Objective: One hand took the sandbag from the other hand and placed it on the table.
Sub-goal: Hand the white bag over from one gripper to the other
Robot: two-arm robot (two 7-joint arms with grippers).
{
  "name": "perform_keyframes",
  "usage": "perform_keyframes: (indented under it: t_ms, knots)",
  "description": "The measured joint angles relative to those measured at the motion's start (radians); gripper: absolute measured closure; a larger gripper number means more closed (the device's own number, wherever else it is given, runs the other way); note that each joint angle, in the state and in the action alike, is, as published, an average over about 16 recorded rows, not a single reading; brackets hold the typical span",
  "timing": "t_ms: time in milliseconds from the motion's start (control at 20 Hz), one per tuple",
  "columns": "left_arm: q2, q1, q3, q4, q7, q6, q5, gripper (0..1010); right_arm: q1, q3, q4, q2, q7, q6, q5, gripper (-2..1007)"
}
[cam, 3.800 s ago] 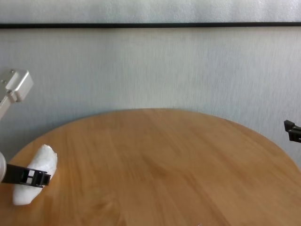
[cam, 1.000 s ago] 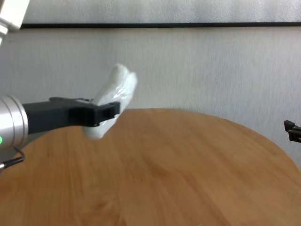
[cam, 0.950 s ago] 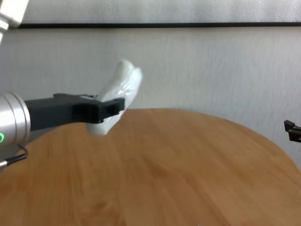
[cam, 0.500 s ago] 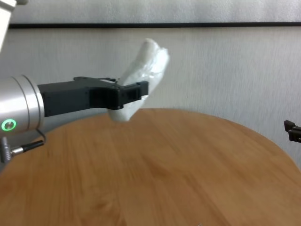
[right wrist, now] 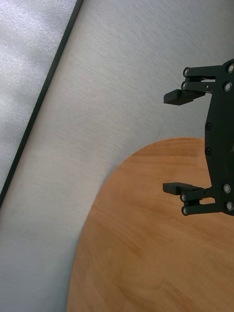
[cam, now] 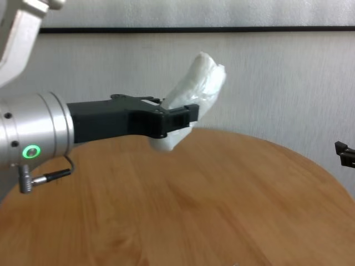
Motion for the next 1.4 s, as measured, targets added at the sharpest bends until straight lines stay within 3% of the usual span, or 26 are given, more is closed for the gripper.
perform_keyframes:
  t_ms: [600, 1400]
  knots:
    - [-0.004, -0.045, 0.056, 0.027, 0.020, -0.007, 0.013, 599, 0.000, 0.000, 0.000, 0.000, 0.000, 0.000, 0.000, 4]
    - [-0.002, -0.048, 0.063, 0.014, 0.034, 0.000, 0.010, 599, 0.000, 0.000, 0.000, 0.000, 0.000, 0.000, 0.000, 4]
